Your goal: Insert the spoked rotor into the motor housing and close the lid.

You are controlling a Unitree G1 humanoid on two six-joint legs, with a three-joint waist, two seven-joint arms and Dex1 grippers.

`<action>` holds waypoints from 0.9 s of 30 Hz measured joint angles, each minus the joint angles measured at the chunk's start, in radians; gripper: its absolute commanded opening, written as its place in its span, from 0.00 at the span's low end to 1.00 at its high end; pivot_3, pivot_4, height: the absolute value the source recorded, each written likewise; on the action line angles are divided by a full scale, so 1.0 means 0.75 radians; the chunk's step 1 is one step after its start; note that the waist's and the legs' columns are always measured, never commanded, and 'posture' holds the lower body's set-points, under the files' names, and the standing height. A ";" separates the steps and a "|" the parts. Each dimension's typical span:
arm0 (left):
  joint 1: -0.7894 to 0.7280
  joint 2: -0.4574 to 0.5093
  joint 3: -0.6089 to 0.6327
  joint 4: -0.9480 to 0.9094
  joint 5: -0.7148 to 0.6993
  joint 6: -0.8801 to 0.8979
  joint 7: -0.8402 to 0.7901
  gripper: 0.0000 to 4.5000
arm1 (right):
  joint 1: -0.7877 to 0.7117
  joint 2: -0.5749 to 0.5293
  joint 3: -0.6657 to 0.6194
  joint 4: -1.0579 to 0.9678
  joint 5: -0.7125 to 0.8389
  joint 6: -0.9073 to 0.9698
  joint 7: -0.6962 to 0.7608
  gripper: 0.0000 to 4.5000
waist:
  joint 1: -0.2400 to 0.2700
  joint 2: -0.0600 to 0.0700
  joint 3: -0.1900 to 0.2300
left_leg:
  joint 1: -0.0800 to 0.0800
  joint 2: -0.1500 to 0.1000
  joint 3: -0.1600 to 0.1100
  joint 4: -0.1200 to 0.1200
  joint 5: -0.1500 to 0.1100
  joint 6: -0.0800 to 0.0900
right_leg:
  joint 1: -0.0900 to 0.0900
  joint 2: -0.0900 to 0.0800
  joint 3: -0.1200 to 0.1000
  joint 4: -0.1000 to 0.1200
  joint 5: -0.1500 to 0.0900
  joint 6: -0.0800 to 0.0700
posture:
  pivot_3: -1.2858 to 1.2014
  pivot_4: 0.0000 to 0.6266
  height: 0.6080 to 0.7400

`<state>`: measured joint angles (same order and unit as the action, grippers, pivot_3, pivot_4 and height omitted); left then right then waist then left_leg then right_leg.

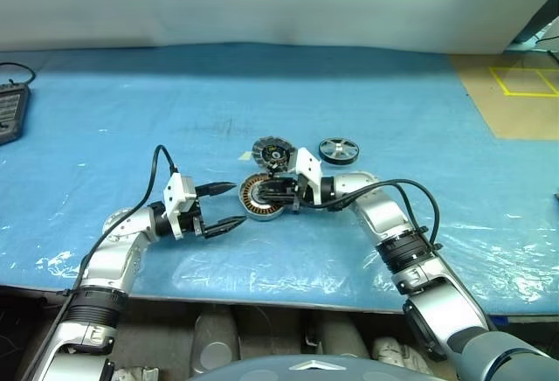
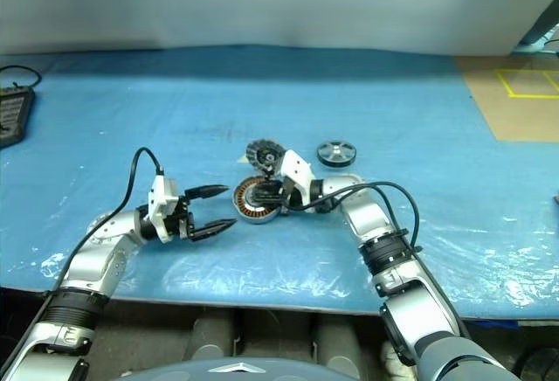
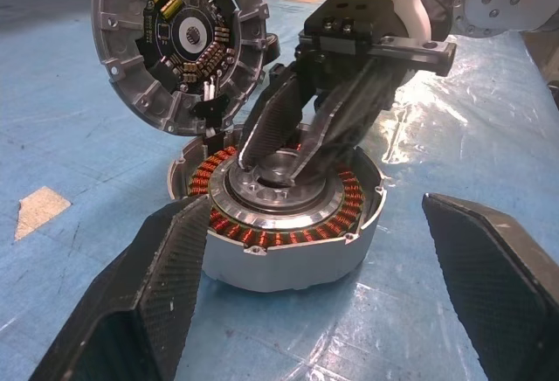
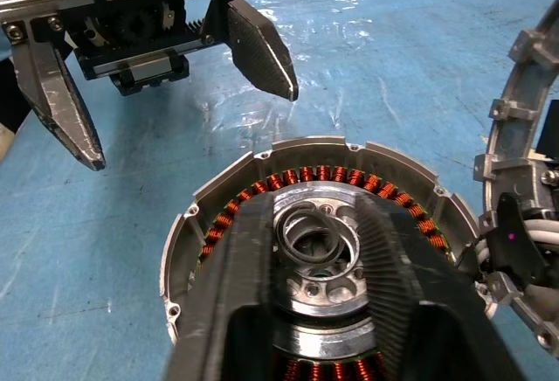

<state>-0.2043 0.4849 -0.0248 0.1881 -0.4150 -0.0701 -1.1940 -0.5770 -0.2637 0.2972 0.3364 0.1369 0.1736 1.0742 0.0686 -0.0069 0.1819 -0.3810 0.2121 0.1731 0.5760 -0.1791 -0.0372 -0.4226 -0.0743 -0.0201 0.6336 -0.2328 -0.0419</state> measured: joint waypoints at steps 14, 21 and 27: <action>0.000 0.000 0.000 0.007 0.005 -0.011 0.004 0.90 | 0.000 0.004 -0.003 -0.019 0.008 0.018 0.014 0.99 | 0.000 0.000 0.000 | 0.000 0.000 0.000 0.000 0.000 0.000 | 0.000 0.000 0.000 0.000 0.000 0.000 | 0.52 0.24 1.00; 0.000 0.000 0.000 0.010 0.006 -0.012 0.005 0.90 | 0.000 0.007 -0.003 -0.039 0.031 0.041 0.028 0.90 | 0.000 0.000 0.000 | 0.000 0.001 0.000 0.000 0.000 0.000 | 0.000 0.000 0.000 0.000 0.000 0.000 | 0.52 0.24 1.00; 0.000 0.000 0.000 0.010 0.008 -0.013 0.009 0.90 | 0.000 0.007 -0.003 -0.039 0.032 0.040 0.027 0.46 | 0.000 0.000 0.000 | 0.000 0.001 0.000 0.000 0.000 0.000 | 0.000 0.000 0.000 0.000 0.000 0.000 | 0.52 0.24 1.00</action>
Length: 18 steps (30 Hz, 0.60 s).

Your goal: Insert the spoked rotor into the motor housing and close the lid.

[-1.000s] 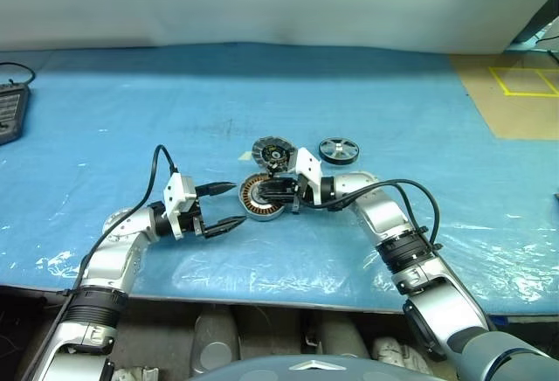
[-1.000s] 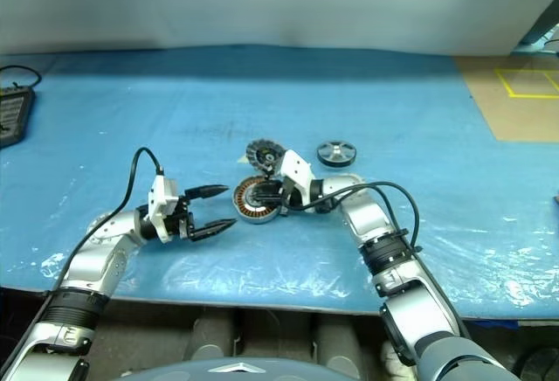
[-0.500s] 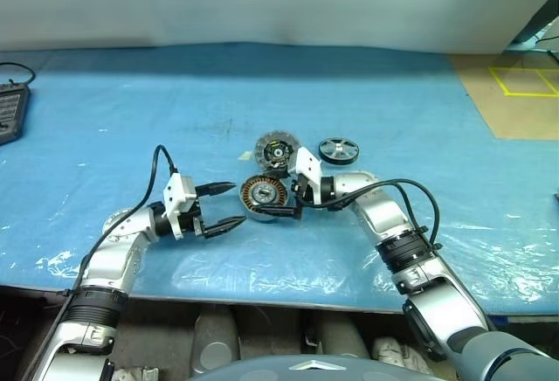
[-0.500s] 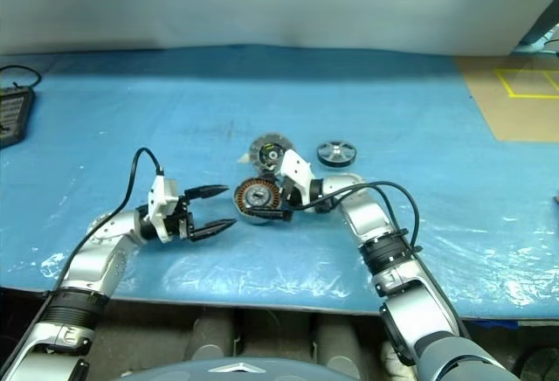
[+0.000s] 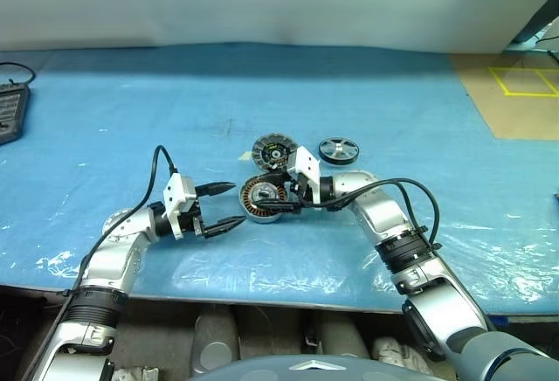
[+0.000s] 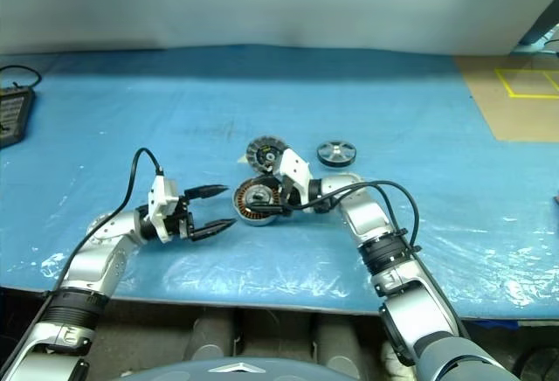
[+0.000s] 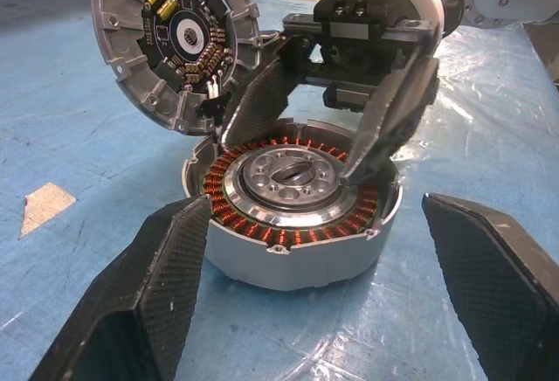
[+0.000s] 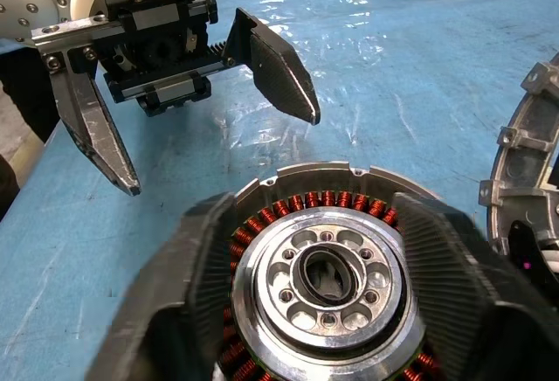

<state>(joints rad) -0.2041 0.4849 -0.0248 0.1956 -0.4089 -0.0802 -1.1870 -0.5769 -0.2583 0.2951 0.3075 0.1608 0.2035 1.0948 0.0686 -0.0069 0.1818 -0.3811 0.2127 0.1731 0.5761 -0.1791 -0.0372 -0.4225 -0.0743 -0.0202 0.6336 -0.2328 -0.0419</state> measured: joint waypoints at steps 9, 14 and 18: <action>0.000 0.000 0.000 0.003 0.000 -0.004 0.000 0.90 | 0.000 -0.001 0.000 0.000 -0.002 -0.009 -0.007 0.00 | 0.000 0.000 0.000 | 0.000 0.000 0.000 0.000 0.000 0.000 | 0.000 0.000 0.000 0.000 0.000 0.000 | 0.52 0.24 1.00; 0.000 -0.002 0.000 0.003 0.000 -0.006 0.002 0.90 | 0.000 -0.012 0.000 0.000 -0.002 -0.010 -0.004 0.00 | 0.000 0.000 0.000 | 0.000 0.000 0.000 0.000 0.000 0.000 | 0.000 0.000 0.000 0.000 0.000 0.000 | 0.52 0.24 1.00; 0.000 -0.006 0.000 0.003 0.001 -0.009 0.005 0.90 | 0.000 -0.016 0.001 0.000 -0.003 -0.010 -0.001 0.00 | 0.000 0.000 0.000 | 0.000 0.000 0.000 0.000 0.000 0.000 | 0.000 0.000 0.000 0.000 0.000 0.000 | 0.52 0.24 1.00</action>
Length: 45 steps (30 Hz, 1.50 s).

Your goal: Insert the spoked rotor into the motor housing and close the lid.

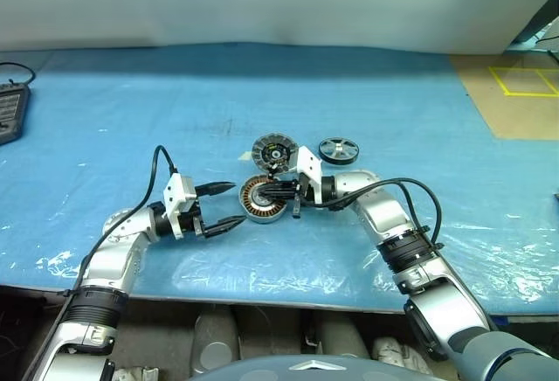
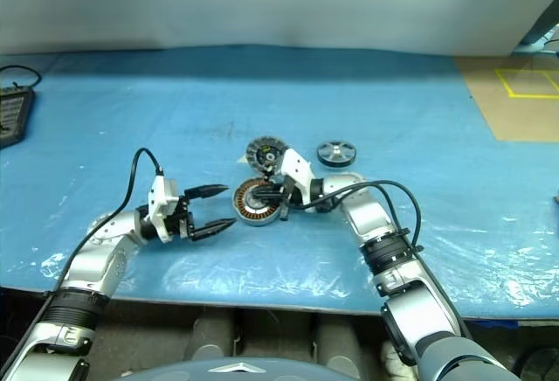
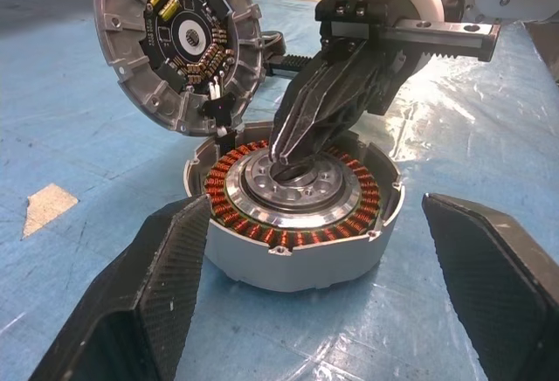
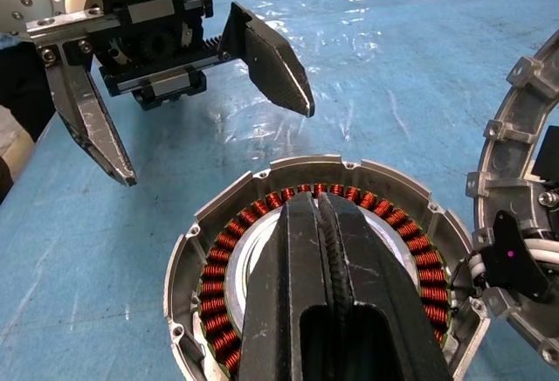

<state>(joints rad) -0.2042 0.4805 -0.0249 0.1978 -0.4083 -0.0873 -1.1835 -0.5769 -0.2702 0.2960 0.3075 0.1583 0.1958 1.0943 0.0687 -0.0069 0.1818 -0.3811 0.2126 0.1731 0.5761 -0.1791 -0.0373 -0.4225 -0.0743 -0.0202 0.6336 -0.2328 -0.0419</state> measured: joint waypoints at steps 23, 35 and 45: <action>0.001 -0.009 0.000 0.000 0.021 -0.003 0.020 0.90 | -0.017 -0.030 0.072 0.041 -0.126 -0.143 -0.035 0.00 | 0.000 0.000 -0.001 | 0.008 0.001 0.000 0.000 0.000 0.000 | 0.007 0.000 0.001 0.001 0.000 0.000 | 0.52 0.24 1.00; 0.001 -0.009 0.000 0.002 0.022 -0.004 0.019 0.90 | -0.009 -0.024 0.045 0.031 -0.092 -0.103 -0.027 0.00 | 0.000 0.000 -0.002 | 0.011 0.002 0.000 -0.001 -0.002 0.003 | 0.010 0.000 0.001 0.000 0.000 0.000 | 0.52 0.24 1.00; 0.001 -0.010 0.000 0.011 0.022 -0.004 0.020 0.90 | 0.007 -0.030 0.040 -0.021 -0.056 -0.040 -0.004 0.00 | 0.000 0.000 -0.002 | 0.003 0.001 0.001 -0.001 0.000 0.000 | 0.002 0.000 0.001 -0.001 0.000 0.000 | 0.52 0.24 1.00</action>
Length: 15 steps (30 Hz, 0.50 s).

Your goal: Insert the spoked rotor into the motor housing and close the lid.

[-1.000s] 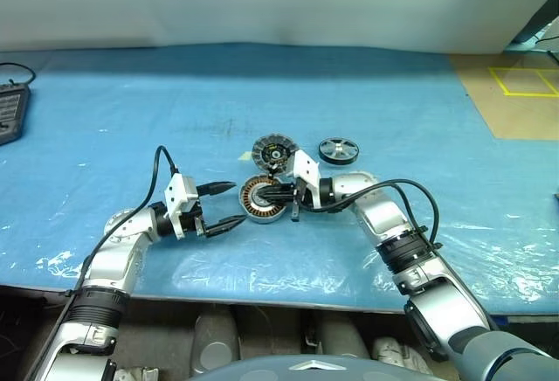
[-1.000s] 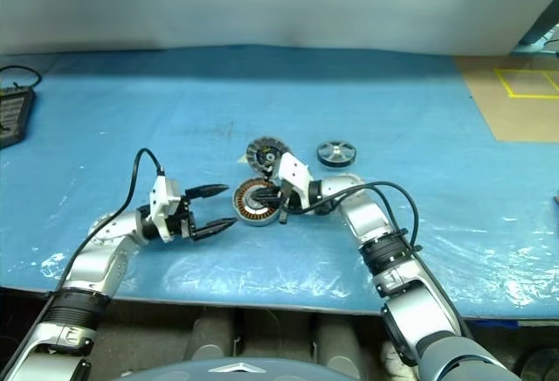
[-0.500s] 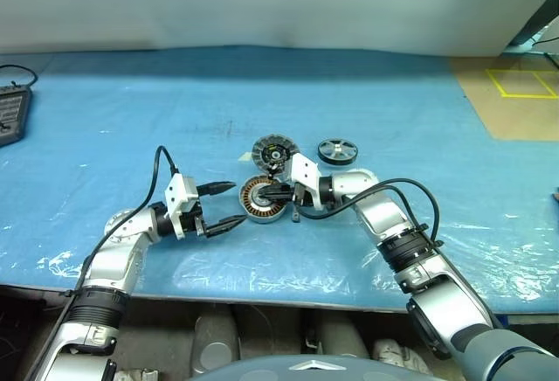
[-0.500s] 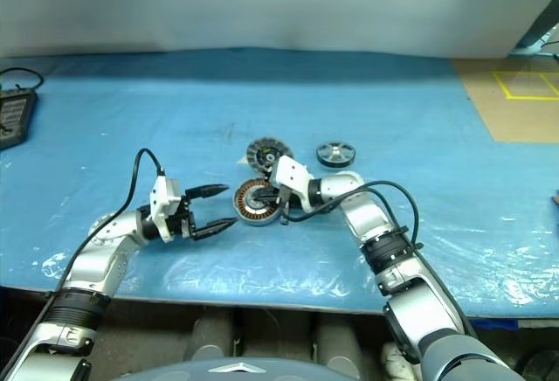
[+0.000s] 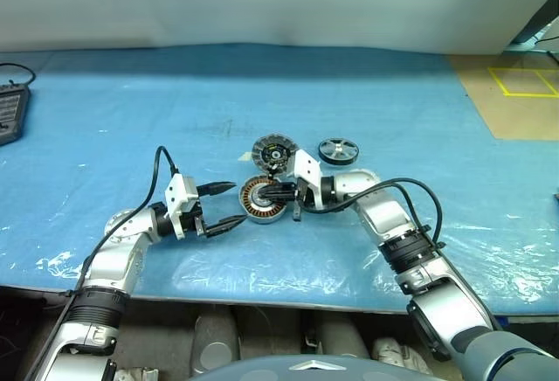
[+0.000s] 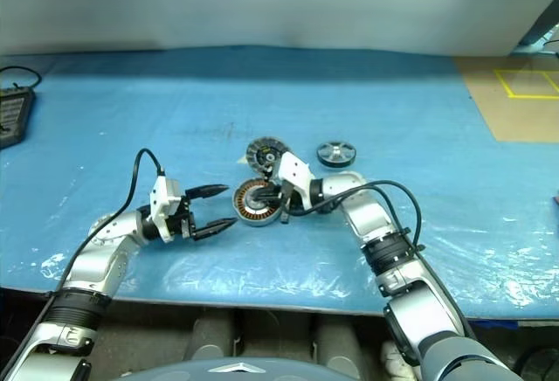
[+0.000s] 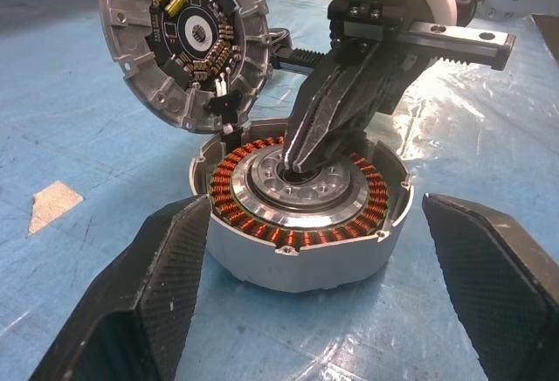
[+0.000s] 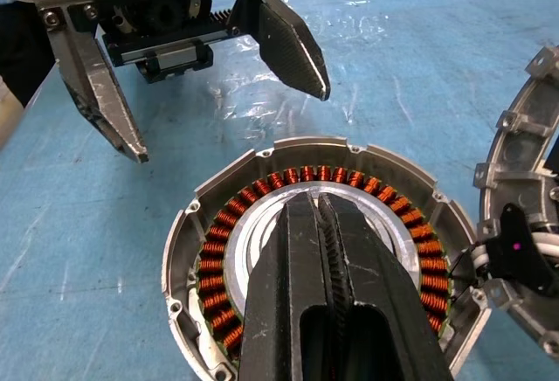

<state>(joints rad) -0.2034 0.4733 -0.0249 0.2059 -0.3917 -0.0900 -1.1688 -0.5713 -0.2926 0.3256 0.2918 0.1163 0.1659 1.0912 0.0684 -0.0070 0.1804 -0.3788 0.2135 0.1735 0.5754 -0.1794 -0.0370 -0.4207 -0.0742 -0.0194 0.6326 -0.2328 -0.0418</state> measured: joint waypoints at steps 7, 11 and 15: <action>0.001 -0.001 0.000 0.011 0.001 0.000 0.000 0.90 | 0.000 0.001 0.003 0.000 0.000 0.018 0.005 0.00 | 0.000 0.000 0.000 | 0.000 0.000 0.000 0.000 0.000 0.000 | 0.000 0.000 0.000 0.000 0.000 0.000 | 0.52 0.24 1.00; 0.002 -0.001 0.000 0.013 0.001 -0.001 0.001 0.90 | -0.006 0.002 0.011 0.011 -0.018 0.001 -0.004 0.00 | 0.000 0.000 0.000 | 0.001 0.000 0.000 0.000 0.000 0.000 | 0.000 0.000 0.000 0.000 0.000 0.000 | 0.52 0.24 1.00; 0.003 -0.001 0.000 0.015 0.003 -0.003 0.005 0.90 | -0.013 -0.002 0.026 0.017 -0.038 -0.024 -0.002 0.00 | 0.000 0.000 0.000 | 0.002 0.001 0.000 0.000 0.000 0.000 | 0.001 0.000 0.000 0.001 0.000 0.000 | 0.52 0.24 1.00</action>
<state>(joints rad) -0.2015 0.4725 -0.0249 0.2173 -0.3897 -0.0921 -1.1649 -0.5812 -0.2943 0.3452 0.3047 0.0877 0.1477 1.0899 0.0682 -0.0070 0.1804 -0.3776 0.2140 0.1735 0.5754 -0.1796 -0.0367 -0.4200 -0.0743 -0.0193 0.6333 -0.2328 -0.0418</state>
